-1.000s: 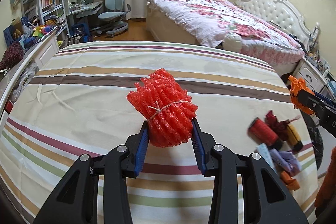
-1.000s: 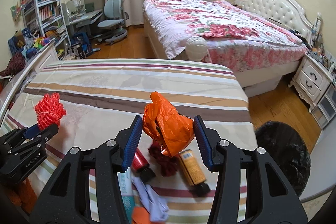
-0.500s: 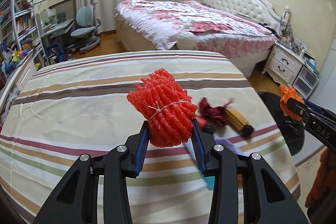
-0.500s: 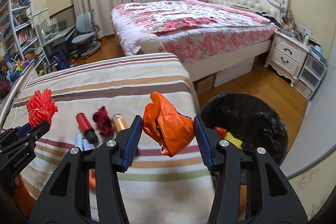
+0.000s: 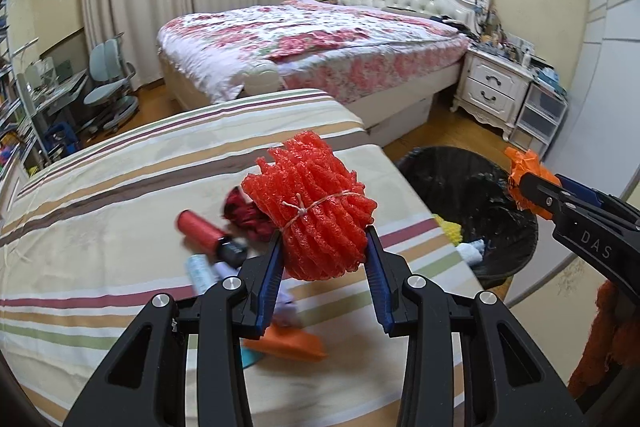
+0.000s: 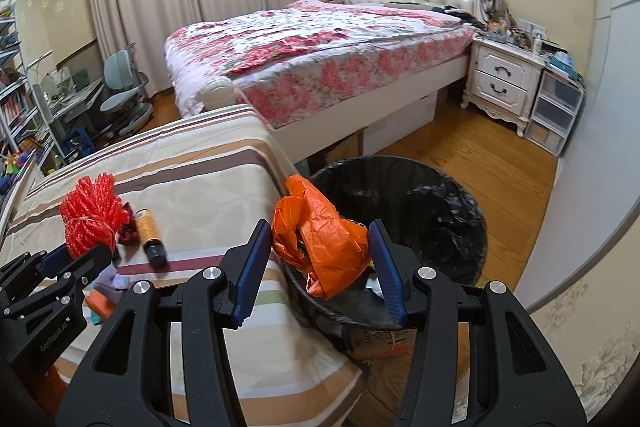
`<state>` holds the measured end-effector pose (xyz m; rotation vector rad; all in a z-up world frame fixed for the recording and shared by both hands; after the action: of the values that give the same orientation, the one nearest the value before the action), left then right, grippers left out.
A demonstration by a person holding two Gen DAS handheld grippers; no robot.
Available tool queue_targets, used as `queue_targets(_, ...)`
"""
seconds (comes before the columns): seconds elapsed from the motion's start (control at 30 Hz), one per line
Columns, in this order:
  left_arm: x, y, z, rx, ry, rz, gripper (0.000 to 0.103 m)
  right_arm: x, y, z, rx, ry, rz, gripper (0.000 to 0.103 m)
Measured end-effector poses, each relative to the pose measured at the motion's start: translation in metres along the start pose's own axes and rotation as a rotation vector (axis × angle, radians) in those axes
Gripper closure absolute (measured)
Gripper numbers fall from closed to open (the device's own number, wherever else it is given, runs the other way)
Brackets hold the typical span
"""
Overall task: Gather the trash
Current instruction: 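Carry the red net ball and orange bag in both tools over the bin, then open both tools over the bin to drop the net ball and bag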
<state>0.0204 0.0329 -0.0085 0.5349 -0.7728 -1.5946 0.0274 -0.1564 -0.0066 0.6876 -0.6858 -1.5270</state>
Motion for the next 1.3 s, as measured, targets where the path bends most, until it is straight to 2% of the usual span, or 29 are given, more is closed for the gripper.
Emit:
queue_targets(0.3,0.042,0.012,-0.029,-0.010,-0.040,-0.050,0.063,0.032,0.003,-0.014,0.003,-0.055,-0.038,0.054)
queue_targets(0.57,0.067,0.020,-0.061,-0.030,-0.041,-0.073,0.064,0.054,0.008,-0.030,-0.003,-0.088,-0.074,0.054)
queue_targets(1.3,0.095,0.040,-0.105,-0.066,-0.028,-0.081,0.063,0.075,0.010,-0.067,-0.048,-0.127,-0.104,0.054)
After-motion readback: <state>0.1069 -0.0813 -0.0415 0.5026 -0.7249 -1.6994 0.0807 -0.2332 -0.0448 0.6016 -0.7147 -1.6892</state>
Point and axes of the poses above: each gripper's, at about its wrist camera, not at the fingertips, and z roughly against the way its jaws point, x to its right, y to its top, the point moved 1 cm from there along -z, roughly the way its jaws point, and after that the axes turned 6 degrees about -y, right-handed, at the moved point
